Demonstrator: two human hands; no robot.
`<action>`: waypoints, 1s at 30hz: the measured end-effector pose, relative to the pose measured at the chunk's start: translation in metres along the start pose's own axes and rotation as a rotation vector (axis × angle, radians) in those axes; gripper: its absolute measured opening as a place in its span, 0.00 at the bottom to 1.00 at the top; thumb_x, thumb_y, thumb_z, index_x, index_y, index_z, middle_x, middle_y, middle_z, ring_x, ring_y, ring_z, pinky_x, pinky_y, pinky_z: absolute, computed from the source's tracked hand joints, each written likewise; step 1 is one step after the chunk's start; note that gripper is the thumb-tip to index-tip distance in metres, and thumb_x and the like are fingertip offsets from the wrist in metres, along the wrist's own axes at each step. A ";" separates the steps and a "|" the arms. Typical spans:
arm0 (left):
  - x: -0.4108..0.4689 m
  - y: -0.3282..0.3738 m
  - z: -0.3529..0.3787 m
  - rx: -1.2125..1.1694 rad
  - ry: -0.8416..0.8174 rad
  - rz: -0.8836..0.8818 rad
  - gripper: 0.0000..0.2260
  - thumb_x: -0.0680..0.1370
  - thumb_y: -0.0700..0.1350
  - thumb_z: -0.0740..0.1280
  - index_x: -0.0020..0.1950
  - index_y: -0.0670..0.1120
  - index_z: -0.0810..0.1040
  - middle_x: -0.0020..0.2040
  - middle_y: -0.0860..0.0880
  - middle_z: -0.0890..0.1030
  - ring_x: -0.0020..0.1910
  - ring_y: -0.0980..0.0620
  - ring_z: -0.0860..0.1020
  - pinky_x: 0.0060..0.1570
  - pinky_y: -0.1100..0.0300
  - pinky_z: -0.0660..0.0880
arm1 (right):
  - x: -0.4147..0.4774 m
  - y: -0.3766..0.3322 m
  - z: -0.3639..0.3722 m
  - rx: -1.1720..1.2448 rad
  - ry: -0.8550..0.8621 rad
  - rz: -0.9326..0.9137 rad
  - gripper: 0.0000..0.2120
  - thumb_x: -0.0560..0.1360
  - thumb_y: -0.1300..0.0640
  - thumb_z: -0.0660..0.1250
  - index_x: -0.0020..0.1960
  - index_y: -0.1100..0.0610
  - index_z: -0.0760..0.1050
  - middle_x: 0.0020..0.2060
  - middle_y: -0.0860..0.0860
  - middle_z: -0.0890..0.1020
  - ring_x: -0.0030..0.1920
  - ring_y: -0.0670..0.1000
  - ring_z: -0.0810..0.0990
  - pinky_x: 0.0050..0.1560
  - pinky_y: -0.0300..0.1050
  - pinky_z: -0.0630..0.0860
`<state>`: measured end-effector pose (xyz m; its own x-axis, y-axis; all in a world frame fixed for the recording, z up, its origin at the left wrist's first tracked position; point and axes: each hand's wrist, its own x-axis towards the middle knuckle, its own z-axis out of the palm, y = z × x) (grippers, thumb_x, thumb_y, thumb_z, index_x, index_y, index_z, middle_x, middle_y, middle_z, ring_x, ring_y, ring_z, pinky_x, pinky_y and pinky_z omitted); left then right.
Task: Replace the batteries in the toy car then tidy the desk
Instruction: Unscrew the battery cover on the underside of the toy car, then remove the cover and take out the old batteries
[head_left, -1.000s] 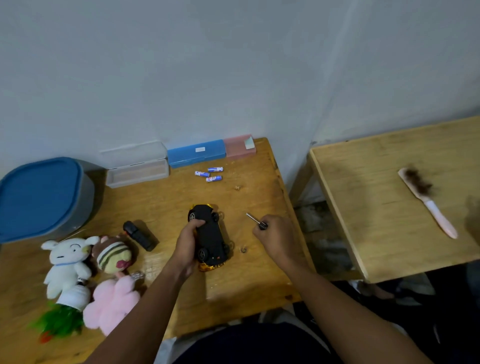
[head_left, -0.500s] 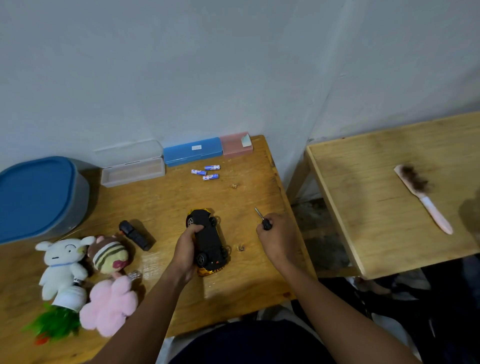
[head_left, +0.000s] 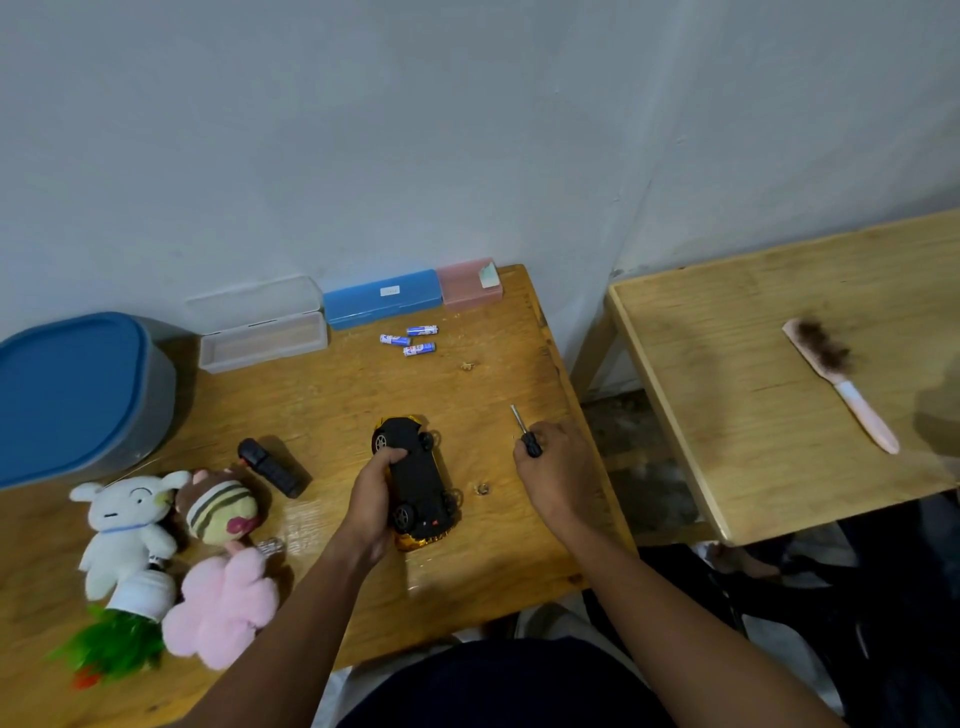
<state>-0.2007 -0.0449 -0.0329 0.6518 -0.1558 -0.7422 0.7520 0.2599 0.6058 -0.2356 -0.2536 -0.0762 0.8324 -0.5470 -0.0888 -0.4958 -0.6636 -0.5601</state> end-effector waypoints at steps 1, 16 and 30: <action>0.001 -0.001 -0.001 0.000 0.003 0.003 0.17 0.80 0.48 0.61 0.63 0.40 0.77 0.48 0.39 0.80 0.41 0.39 0.79 0.38 0.48 0.82 | 0.000 0.000 0.000 0.002 -0.008 0.004 0.11 0.74 0.49 0.69 0.53 0.52 0.82 0.48 0.50 0.81 0.48 0.53 0.79 0.41 0.45 0.76; -0.020 0.027 -0.020 -0.086 -0.035 0.123 0.18 0.80 0.49 0.57 0.59 0.40 0.79 0.46 0.40 0.84 0.41 0.42 0.82 0.42 0.51 0.79 | -0.015 -0.092 0.002 0.187 -0.154 -0.551 0.13 0.72 0.46 0.72 0.56 0.45 0.82 0.49 0.42 0.78 0.52 0.46 0.72 0.51 0.41 0.70; -0.020 0.072 -0.050 0.008 0.053 0.287 0.19 0.81 0.50 0.59 0.61 0.41 0.82 0.59 0.33 0.82 0.56 0.38 0.81 0.59 0.44 0.75 | -0.033 -0.164 0.021 0.285 -0.261 -0.674 0.15 0.74 0.48 0.69 0.61 0.42 0.81 0.64 0.43 0.76 0.63 0.44 0.69 0.62 0.24 0.55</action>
<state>-0.1645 0.0244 0.0117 0.8323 -0.0273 -0.5536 0.5382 0.2785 0.7955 -0.1761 -0.1156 0.0013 0.9805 0.0893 0.1750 0.1914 -0.6341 -0.7492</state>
